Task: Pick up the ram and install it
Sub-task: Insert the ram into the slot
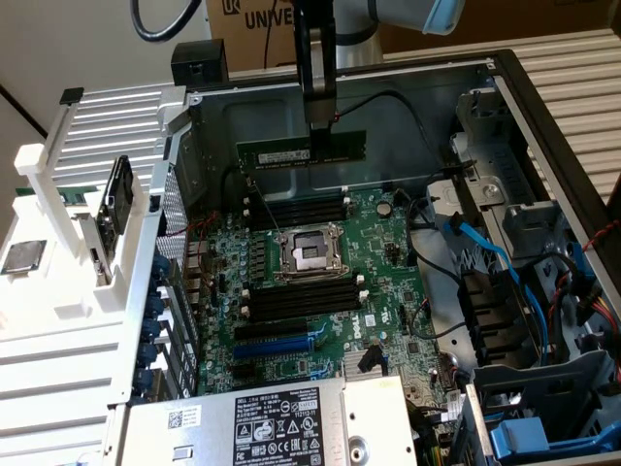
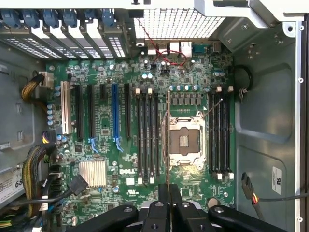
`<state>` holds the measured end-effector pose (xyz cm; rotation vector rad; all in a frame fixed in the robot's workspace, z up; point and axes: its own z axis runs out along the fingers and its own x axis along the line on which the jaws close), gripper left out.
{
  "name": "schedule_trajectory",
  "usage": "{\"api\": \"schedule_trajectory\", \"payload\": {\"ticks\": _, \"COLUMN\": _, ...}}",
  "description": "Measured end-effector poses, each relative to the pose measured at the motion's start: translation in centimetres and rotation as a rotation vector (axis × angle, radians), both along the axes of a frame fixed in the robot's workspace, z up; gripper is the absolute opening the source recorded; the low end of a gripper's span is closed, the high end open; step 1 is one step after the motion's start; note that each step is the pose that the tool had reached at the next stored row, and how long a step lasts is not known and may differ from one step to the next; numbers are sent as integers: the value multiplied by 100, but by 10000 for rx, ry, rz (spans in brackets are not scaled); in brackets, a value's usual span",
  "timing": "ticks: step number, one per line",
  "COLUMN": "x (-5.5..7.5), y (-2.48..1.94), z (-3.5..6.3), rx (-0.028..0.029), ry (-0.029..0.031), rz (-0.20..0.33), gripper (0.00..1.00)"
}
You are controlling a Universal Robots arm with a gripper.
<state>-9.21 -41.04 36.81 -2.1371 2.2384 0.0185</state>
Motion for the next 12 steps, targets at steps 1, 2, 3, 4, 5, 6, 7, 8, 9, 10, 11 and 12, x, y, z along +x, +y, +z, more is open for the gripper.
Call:
{"api": "schedule_trajectory", "payload": {"ticks": 1, "x": -1, "y": 1, "z": -10, "rx": -2, "ry": 1, "rz": -1, "gripper": 12}}
{"api": "schedule_trajectory", "payload": {"ticks": 2, "x": -1, "y": 1, "z": -23, "rx": -1, "ry": 0, "rz": -1, "gripper": 12}}
{"api": "schedule_trajectory", "payload": {"ticks": 3, "x": 0, "y": 1, "z": -41, "rx": -3, "ry": 0, "rz": -1, "gripper": 12}}
{"api": "schedule_trajectory", "payload": {"ticks": 4, "x": -1, "y": 2, "z": -77, "rx": -4, "ry": 2, "rz": -1, "gripper": 12}}
{"api": "schedule_trajectory", "payload": {"ticks": 5, "x": -1, "y": 2, "z": -96, "rx": -4, "ry": 8, "rz": -1, "gripper": 12}}
{"api": "schedule_trajectory", "payload": {"ticks": 6, "x": -1, "y": 2, "z": -113, "rx": -4, "ry": 14, "rz": -3, "gripper": 12}}
{"api": "schedule_trajectory", "payload": {"ticks": 7, "x": -1, "y": 2, "z": -130, "rx": -3, "ry": 18, "rz": -2, "gripper": 12}}
{"api": "schedule_trajectory", "payload": {"ticks": 8, "x": -1, "y": 2, "z": -148, "rx": -4, "ry": 21, "rz": -2, "gripper": 12}}
{"api": "schedule_trajectory", "payload": {"ticks": 9, "x": -1, "y": 2, "z": -166, "rx": -4, "ry": 21, "rz": -1, "gripper": 12}}
{"api": "schedule_trajectory", "payload": {"ticks": 10, "x": -1, "y": 2, "z": -184, "rx": -4, "ry": 22, "rz": -1, "gripper": 12}}
{"api": "schedule_trajectory", "payload": {"ticks": 11, "x": -1, "y": 2, "z": -202, "rx": -4, "ry": 22, "rz": -1, "gripper": 12}}
{"api": "schedule_trajectory", "payload": {"ticks": 12, "x": 0, "y": 0, "z": -221, "rx": -3, "ry": 21, "rz": -1, "gripper": 12}}
